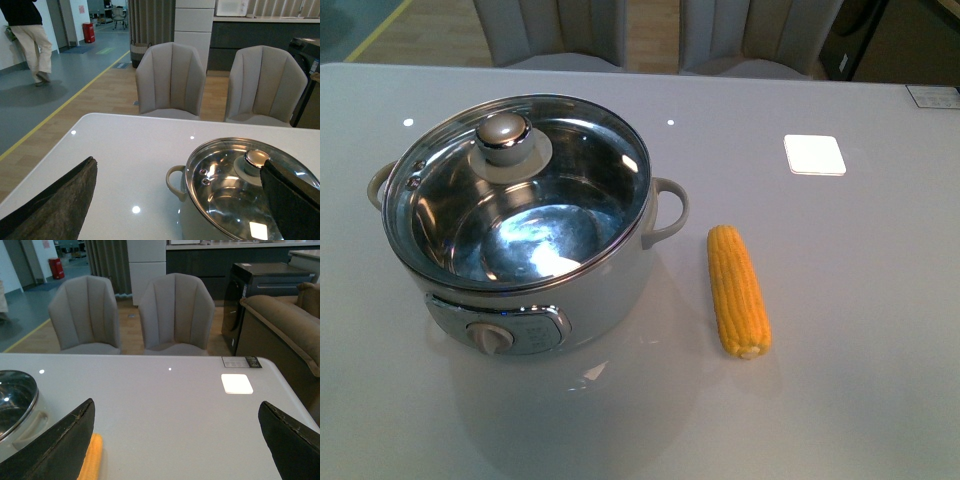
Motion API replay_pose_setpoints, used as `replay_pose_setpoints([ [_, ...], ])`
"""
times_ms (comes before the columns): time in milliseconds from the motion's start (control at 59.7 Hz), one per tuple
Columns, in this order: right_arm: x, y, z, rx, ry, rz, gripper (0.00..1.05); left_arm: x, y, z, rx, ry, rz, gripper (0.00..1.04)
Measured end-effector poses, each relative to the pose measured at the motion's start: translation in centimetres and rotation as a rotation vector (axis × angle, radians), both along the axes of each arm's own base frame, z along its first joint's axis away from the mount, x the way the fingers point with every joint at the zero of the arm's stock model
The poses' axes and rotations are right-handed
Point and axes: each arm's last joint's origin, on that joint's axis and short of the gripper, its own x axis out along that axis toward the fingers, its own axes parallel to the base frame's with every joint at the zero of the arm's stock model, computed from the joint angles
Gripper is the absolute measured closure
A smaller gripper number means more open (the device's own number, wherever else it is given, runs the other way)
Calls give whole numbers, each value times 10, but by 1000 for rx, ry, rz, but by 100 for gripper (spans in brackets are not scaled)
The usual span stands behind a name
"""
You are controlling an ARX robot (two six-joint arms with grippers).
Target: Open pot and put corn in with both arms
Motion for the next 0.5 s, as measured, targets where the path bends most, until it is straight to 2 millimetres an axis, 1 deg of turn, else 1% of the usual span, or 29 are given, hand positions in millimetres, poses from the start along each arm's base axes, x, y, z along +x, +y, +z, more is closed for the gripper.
replay_pose_setpoints([
  [502,0,0,0,0,0,0,9,0,0,0,0,0,0,7],
])
